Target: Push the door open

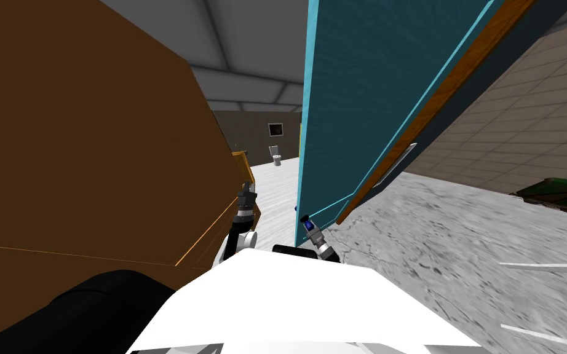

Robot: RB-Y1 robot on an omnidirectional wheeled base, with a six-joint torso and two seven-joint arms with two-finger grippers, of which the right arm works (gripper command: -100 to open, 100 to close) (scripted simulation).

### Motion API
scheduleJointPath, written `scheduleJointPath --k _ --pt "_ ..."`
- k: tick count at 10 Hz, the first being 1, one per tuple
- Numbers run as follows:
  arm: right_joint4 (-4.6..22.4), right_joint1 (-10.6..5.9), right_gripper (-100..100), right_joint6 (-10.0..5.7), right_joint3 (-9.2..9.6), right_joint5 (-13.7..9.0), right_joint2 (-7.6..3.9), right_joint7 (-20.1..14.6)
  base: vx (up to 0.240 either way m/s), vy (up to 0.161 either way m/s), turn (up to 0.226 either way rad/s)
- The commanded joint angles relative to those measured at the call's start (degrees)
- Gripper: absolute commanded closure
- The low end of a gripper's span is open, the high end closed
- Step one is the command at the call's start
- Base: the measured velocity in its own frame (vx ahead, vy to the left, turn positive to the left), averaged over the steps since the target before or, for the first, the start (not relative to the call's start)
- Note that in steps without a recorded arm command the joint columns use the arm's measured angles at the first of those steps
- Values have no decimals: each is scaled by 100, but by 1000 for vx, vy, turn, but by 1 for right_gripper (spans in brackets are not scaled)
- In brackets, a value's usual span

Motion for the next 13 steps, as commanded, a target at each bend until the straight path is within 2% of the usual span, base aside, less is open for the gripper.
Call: scheduleJointPath --k 1,6,7,8,9,11,12,13 --pt "20 -30 100 -2 -19 -88 -24 -183 13 13 52" --pt "118 -131 100 12 -75 -491 -121 -915 10 11 59" --pt "118 -131 100 12 -75 -491 -121 -942 12 13 39" --pt "145 -160 100 16 -91 -604 -144 -1142 16 16 62" --pt "145 -160 100 16 -91 -604 -144 -1142 15 13 31" --pt "201 -217 100 25 -123 -833 -191 -1508 16 13 75" --pt "201 -217 100 25 -123 -833 -191 -1542 9 8 40" --pt "236 -253 100 30 -143 -975 -214 -1721 16 3 77"
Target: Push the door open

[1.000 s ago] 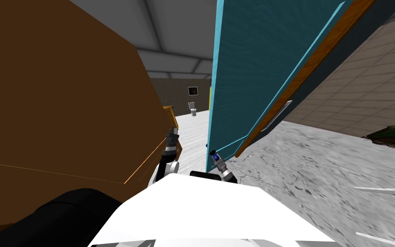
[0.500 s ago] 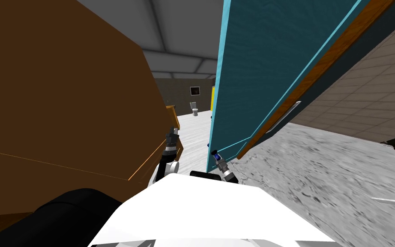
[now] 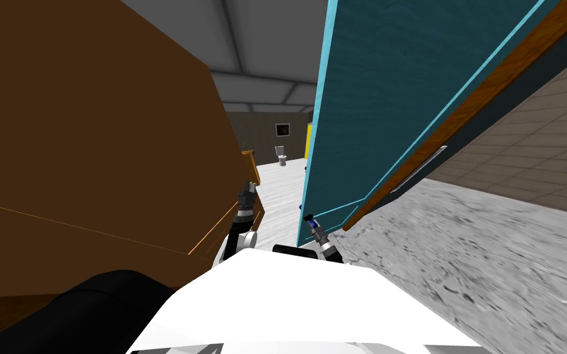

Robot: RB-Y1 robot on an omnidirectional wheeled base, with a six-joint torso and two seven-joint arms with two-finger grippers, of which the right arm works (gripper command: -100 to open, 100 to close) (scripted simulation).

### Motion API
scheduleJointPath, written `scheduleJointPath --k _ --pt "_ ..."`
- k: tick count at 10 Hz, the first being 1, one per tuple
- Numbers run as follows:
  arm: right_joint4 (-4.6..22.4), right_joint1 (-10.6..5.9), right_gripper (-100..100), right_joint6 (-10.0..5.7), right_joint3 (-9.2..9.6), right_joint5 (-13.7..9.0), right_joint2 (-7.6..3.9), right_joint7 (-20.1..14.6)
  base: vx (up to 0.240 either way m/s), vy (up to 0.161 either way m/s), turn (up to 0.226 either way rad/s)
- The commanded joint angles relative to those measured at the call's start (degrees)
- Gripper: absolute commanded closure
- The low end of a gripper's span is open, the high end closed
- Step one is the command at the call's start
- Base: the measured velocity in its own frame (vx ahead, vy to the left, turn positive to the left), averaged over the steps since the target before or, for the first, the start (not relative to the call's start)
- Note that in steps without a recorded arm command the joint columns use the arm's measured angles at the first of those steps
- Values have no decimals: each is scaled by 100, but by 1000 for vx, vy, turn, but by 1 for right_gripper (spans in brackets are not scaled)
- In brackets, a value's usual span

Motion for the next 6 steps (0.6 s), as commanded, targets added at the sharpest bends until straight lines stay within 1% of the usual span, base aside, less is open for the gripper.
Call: scheduleJointPath --k 1,4,5,6 --pt "-95 -25 100 11 -75 -110 -64 -197 17 6 47" --pt "11 -134 100 27 -135 -532 -133 -831 29 20 95" --pt "11 -134 100 27 -135 -545 -133 -875 30 10 41" --pt "51 -176 100 33 -159 -711 -154 -1091 26 0 87"
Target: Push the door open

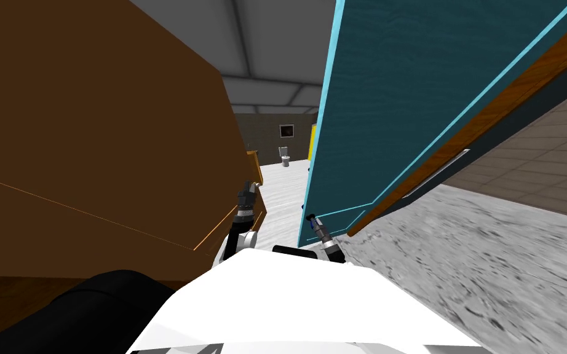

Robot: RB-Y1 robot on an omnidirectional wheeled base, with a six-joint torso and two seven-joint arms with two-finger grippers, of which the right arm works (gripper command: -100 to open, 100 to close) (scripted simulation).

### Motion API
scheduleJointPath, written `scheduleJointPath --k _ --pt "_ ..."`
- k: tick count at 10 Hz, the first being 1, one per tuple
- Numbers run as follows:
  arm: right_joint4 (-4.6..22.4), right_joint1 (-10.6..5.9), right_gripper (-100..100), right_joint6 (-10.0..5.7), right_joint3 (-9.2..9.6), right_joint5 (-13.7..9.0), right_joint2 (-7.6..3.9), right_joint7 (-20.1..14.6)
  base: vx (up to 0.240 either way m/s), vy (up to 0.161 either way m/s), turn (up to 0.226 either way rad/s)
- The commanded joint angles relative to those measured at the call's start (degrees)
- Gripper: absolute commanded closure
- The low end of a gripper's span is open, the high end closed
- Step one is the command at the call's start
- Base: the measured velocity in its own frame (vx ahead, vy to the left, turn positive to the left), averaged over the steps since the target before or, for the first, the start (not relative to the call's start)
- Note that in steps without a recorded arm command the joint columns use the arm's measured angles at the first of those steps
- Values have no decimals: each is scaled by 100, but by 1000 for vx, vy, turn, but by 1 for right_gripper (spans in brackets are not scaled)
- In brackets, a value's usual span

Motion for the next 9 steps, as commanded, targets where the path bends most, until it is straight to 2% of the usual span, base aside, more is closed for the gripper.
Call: scheduleJointPath --k 1,2,3,4,5,6,7,9 --pt "95 -121 100 38 -122 -286 -79 -286 34 8 122" --pt "95 -121 100 38 -122 -288 -79 -374 27 -1 45" --pt "135 -162 100 44 -145 -454 -100 -527 26 -2 82" --pt "135 -162 100 44 -145 -454 -100 -608 23 -14 13" --pt "178 -206 100 50 -170 -629 -117 -812 30 -11 83" --pt "127 -184 -100 18 -122 -317 -129 -480 -6 -7 -209" --pt "127 -184 -100 18 -122 -317 -129 -480 -37 8 -164" --pt "157 -219 -100 -25 -102 -65 -145 -233 -46 13 -174"
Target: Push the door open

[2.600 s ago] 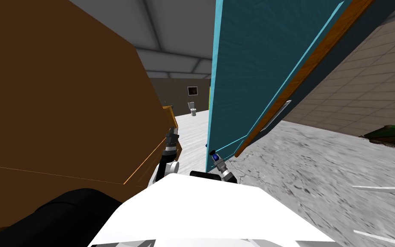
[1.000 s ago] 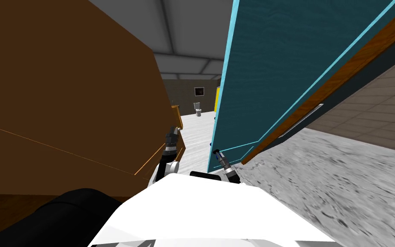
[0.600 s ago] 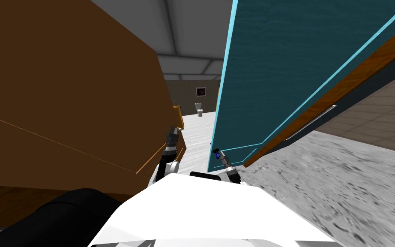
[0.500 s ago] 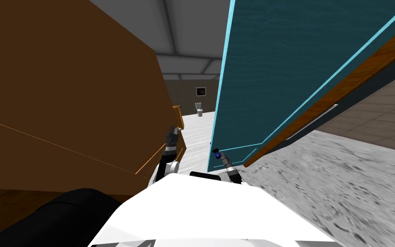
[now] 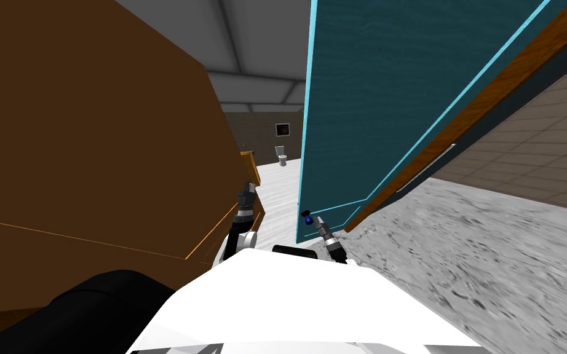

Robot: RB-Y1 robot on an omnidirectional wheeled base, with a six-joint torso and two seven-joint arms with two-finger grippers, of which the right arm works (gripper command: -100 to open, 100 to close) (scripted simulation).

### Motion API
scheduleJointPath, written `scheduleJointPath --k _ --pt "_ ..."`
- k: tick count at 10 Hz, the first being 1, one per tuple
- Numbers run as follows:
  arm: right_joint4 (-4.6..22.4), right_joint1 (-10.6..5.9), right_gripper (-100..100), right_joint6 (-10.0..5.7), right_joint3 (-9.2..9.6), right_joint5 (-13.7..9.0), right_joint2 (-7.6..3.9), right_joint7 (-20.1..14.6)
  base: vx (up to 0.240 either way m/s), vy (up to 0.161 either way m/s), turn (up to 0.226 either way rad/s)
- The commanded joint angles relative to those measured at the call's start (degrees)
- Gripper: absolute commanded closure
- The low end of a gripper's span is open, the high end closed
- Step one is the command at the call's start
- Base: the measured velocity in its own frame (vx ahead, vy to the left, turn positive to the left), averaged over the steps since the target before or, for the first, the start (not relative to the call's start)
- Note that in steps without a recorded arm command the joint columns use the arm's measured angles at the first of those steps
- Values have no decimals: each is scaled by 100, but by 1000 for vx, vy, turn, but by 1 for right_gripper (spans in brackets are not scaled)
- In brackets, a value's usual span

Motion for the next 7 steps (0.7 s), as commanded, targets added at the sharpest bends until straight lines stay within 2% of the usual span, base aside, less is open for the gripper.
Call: scheduleJointPath --k 1,4,7 --pt "14 -2 -100 -45 16 170 1 188 -48 7 -176" --pt "54 -49 -100 -103 43 507 7 520 -45 1 -162" --pt "98 -101 -100 -166 73 881 38 887 -44 -2 -211"
